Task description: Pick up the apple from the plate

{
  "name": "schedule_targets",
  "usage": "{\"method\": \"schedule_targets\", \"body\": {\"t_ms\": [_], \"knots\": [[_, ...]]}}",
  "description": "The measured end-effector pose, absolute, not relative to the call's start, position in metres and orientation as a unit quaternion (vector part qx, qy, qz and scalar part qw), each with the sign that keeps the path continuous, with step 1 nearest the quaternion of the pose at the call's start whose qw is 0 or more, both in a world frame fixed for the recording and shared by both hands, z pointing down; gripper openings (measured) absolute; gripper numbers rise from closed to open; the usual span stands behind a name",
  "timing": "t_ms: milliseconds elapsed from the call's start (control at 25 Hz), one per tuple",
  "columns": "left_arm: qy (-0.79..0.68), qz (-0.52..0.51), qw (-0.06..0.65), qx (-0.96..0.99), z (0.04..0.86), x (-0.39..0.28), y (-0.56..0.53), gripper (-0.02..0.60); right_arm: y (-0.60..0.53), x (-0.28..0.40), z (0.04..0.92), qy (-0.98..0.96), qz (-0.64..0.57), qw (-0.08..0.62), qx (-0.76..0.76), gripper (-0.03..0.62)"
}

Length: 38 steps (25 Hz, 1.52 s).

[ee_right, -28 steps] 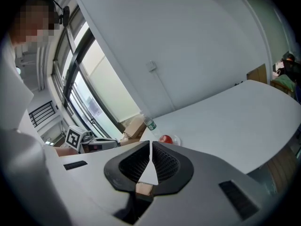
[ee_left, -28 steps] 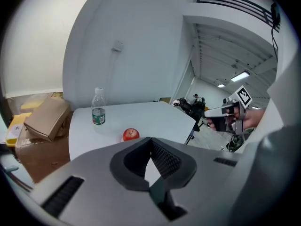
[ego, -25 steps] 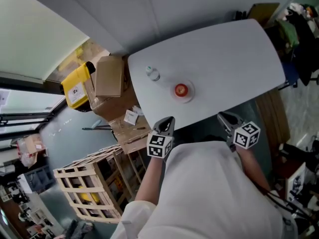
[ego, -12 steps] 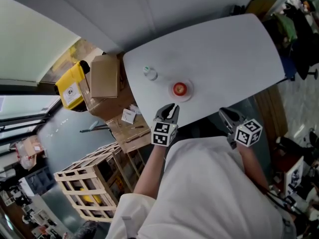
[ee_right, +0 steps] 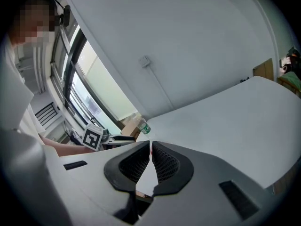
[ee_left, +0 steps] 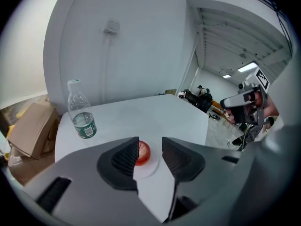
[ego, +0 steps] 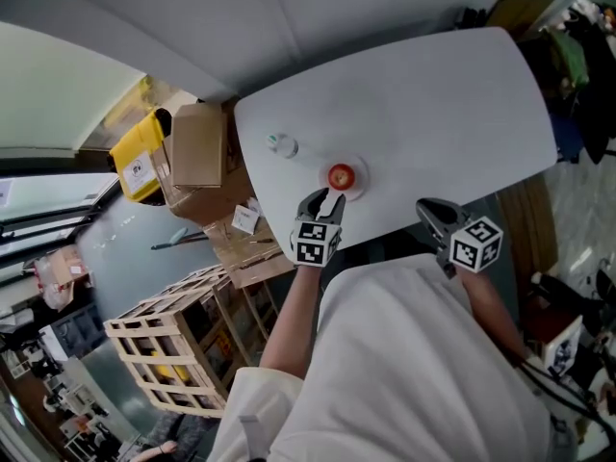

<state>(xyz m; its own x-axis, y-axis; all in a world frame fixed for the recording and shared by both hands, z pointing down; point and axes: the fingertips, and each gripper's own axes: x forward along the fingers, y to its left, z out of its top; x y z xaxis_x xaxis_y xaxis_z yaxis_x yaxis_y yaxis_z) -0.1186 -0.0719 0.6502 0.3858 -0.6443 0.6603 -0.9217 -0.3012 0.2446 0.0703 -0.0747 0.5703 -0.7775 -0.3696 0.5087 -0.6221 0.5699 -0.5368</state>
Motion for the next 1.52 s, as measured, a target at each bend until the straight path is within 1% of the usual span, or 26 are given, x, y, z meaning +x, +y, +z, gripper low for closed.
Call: {"method": "schedule_targets", "body": {"t_ms": [360,440,600,760,1040,1160,1520], "knots": [[-0.509,0.263,0.335,0.748,0.694,-0.113,-0.101,0.222,-0.102,0.068,0.585,-0.871,0.373,0.198,0.251,0.038],[-0.509,0.275,0.344,0.739,0.707,-0.112,-0.104,0.247,-0.106,0.068,0.589,-0.870,0.376,0.202,0.246,0.038],[-0.514,0.300,0.360,0.718,0.732,-0.115,-0.110,0.318,-0.114,0.069,0.592,-0.868,0.382,0.208,0.240,0.038],[-0.510,0.323,0.376,0.703,0.756,-0.117,-0.110,0.348,-0.119,0.072,0.594,-0.865,0.385,0.212,0.241,0.038],[-0.499,0.339,0.396,0.692,0.778,-0.114,-0.111,0.370,-0.124,0.085,0.596,-0.858,0.391,0.217,0.253,0.038],[-0.498,0.332,0.400,0.694,0.777,-0.111,-0.114,0.354,-0.126,0.091,0.598,-0.856,0.392,0.217,0.259,0.038],[-0.501,0.292,0.398,0.711,0.746,-0.112,-0.114,0.351,-0.124,0.082,0.590,-0.859,0.388,0.207,0.261,0.038]]}}
